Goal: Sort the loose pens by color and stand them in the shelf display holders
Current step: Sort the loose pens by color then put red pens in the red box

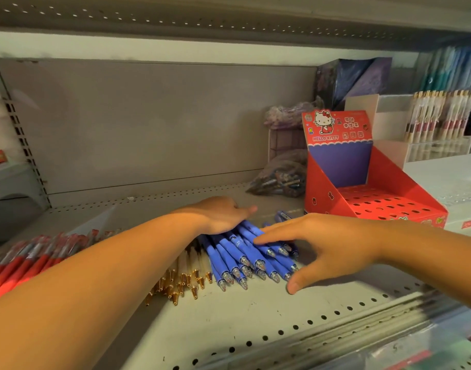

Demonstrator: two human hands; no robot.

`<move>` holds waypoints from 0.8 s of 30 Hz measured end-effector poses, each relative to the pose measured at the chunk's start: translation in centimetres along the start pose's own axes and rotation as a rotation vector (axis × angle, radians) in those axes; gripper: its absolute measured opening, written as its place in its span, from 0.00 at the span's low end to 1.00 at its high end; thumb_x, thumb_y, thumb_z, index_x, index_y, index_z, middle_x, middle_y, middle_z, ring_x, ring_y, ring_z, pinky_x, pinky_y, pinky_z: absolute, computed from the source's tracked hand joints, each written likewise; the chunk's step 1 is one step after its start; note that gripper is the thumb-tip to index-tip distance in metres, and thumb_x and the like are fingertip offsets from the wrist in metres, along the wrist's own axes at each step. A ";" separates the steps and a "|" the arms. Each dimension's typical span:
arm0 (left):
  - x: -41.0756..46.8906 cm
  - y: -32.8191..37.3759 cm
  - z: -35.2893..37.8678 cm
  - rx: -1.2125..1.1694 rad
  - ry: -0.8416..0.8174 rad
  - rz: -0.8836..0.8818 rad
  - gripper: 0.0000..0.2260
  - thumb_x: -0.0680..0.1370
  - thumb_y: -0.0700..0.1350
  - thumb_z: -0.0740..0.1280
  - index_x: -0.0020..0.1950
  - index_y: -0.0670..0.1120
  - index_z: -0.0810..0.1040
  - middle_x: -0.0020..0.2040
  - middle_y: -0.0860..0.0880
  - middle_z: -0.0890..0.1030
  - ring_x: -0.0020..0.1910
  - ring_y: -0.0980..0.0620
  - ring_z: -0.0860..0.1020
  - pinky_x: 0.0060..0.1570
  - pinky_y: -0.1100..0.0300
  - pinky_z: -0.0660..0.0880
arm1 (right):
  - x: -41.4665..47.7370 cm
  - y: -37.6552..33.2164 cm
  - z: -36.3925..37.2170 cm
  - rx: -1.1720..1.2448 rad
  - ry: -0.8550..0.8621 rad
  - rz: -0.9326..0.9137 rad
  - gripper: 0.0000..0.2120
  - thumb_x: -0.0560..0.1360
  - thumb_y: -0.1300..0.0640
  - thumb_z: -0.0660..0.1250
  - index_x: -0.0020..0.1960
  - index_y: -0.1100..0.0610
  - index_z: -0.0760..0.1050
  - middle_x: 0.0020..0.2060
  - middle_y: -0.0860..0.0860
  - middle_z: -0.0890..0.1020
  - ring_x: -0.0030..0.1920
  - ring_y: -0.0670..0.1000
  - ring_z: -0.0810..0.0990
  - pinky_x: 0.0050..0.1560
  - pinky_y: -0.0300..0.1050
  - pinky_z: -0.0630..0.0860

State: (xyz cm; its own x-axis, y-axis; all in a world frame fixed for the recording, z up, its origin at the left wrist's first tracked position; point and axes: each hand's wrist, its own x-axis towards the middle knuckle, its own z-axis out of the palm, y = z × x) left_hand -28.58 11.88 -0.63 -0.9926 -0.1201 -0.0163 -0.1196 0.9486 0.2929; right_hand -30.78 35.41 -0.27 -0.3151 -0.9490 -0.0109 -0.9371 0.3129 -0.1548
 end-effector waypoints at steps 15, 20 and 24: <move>-1.1 1.2 1.1 -0.034 0.030 -0.007 0.21 0.78 0.65 0.60 0.62 0.52 0.73 0.55 0.51 0.78 0.50 0.52 0.76 0.47 0.57 0.73 | 1.2 -0.1 -0.9 0.070 0.264 0.279 0.28 0.74 0.30 0.54 0.58 0.50 0.75 0.53 0.47 0.80 0.53 0.48 0.78 0.56 0.48 0.75; -1.5 1.4 0.4 -0.104 -0.035 0.063 0.13 0.81 0.55 0.62 0.62 0.54 0.78 0.60 0.53 0.78 0.55 0.53 0.75 0.51 0.60 0.70 | 3.5 0.0 -1.2 -0.137 -0.057 0.633 0.22 0.81 0.43 0.58 0.59 0.61 0.75 0.58 0.59 0.80 0.53 0.59 0.78 0.53 0.46 0.75; -1.9 1.6 0.4 -0.145 -0.060 0.066 0.12 0.82 0.52 0.61 0.62 0.52 0.78 0.59 0.53 0.79 0.57 0.52 0.76 0.58 0.57 0.71 | 5.1 -1.0 -1.2 -0.099 -0.074 0.575 0.11 0.81 0.55 0.60 0.44 0.61 0.73 0.45 0.59 0.79 0.40 0.56 0.73 0.34 0.43 0.69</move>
State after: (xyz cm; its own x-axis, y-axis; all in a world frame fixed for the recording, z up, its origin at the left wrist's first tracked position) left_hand -26.86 13.76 -0.51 -0.9981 -0.0372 -0.0488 -0.0546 0.9013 0.4296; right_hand -31.63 30.35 1.02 -0.7688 -0.6251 -0.1350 -0.6296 0.7768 -0.0112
